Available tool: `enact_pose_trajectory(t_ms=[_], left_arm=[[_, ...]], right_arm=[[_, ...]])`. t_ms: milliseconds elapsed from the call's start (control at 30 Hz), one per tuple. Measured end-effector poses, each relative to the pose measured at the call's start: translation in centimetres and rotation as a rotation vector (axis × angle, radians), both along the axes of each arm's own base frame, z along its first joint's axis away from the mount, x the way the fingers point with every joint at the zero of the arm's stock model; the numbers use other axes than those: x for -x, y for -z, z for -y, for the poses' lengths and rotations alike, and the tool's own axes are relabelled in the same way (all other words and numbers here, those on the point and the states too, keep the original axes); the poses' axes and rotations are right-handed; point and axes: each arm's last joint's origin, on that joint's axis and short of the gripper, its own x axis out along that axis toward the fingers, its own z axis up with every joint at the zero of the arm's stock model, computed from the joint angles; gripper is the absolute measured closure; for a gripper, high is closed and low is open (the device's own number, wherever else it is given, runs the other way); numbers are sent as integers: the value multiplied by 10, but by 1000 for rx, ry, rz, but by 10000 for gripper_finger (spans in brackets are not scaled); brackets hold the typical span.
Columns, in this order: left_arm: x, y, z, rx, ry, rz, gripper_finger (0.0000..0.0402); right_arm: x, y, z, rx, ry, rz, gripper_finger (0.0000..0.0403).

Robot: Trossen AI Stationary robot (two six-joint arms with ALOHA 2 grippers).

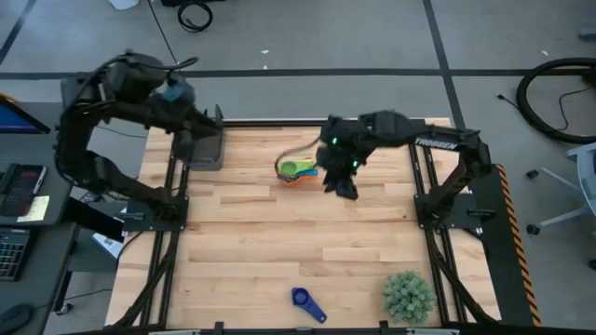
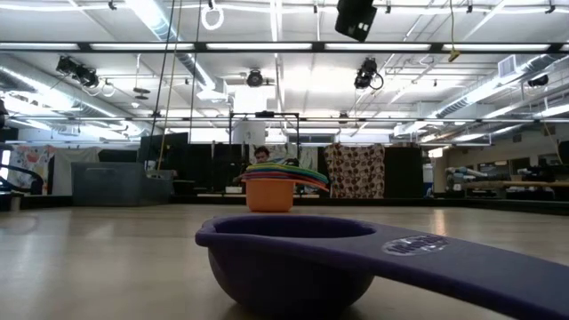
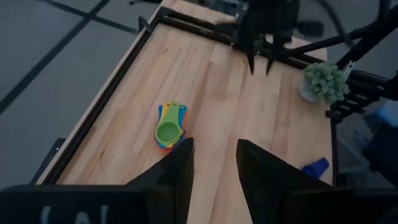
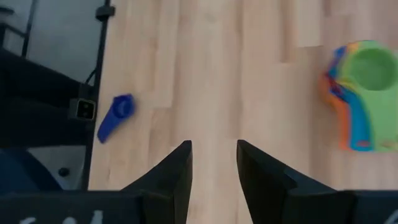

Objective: Nest measuring cups in basket
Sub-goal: Stack the violet measuring cup on top of the green measuring cup

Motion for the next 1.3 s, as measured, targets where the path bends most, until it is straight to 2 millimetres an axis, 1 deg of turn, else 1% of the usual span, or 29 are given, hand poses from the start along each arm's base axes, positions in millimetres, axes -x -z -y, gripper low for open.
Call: enact_pose_trajectory(t_ms=[167, 233, 333, 433, 567, 700, 900, 933, 1033, 1233, 1300], left_arm=[[15, -5, 6, 6, -16, 39, 276], [18, -5, 7, 17, -26, 47, 276], [18, -5, 7, 21, -32, 49, 276], [18, -5, 7, 22, -33, 49, 276], [18, -5, 7, 17, -29, 48, 276], [18, -5, 7, -4, -14, 44, 276], [18, -5, 8, -53, 21, 34, 276], [18, -5, 8, -53, 21, 34, 276], [18, -5, 7, -54, 22, 34, 276], [18, -5, 7, -53, 22, 34, 276], [18, -5, 7, -52, 22, 33, 276]], right_arm=[[-14, 25, -30, 26, -80, 51, 272], [-19, 35, -41, 72, -87, 78, 272], [-23, 51, -51, 132, -77, 97, 273], [-26, 66, -59, 98, -78, 106, 272], [-26, 81, -73, 58, -96, 113, 273], [-28, 89, -91, 71, -126, 177, 274], [-37, 90, -114, 68, -11, 312, 274], [-38, 91, -118, 72, -2, 316, 274], [-47, 106, -130, 63, -1, 308, 274], [-64, 143, -149, 26, -54, 215, 274], [-68, 152, -154, 14, -59, 194, 274]])
